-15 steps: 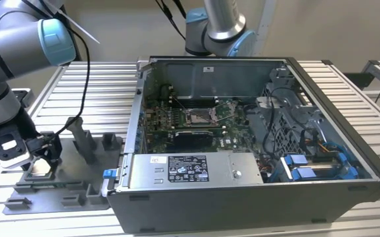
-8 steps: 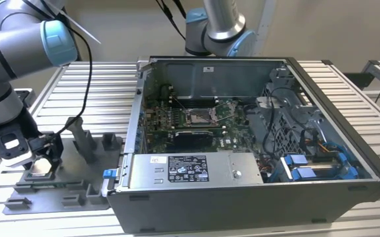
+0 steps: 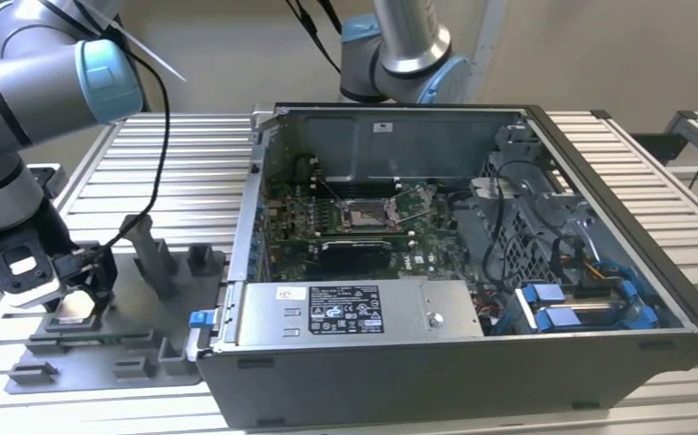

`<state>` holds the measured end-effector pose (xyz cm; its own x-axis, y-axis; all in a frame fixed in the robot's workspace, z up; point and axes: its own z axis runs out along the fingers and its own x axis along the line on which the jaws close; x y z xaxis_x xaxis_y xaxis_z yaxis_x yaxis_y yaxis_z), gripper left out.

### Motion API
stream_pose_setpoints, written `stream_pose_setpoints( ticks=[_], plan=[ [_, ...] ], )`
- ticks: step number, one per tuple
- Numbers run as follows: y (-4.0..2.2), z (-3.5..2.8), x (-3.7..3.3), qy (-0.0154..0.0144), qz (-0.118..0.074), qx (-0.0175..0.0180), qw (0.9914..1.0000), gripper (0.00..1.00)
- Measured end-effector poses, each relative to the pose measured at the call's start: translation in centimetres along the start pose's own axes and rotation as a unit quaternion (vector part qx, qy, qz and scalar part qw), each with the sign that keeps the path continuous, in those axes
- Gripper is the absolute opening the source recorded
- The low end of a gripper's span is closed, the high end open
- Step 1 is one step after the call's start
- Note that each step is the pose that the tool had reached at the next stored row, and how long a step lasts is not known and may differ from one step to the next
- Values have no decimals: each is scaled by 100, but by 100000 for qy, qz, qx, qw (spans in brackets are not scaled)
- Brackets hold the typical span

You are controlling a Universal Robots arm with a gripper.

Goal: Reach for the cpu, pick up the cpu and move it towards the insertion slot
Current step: 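Pick up the cpu and move it towards the insertion slot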

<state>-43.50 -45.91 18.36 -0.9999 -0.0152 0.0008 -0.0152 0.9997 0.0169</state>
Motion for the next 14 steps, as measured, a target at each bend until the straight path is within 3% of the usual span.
stream_pose_setpoints(
  ticks=[6,7,14],
  plan=[
    [0,3,0,-10,1,-3,100000,100],
    [0,4,0,-12,2,-4,100000,0],
    [0,5,0,-6,3,-4,100000,0]
  ],
)
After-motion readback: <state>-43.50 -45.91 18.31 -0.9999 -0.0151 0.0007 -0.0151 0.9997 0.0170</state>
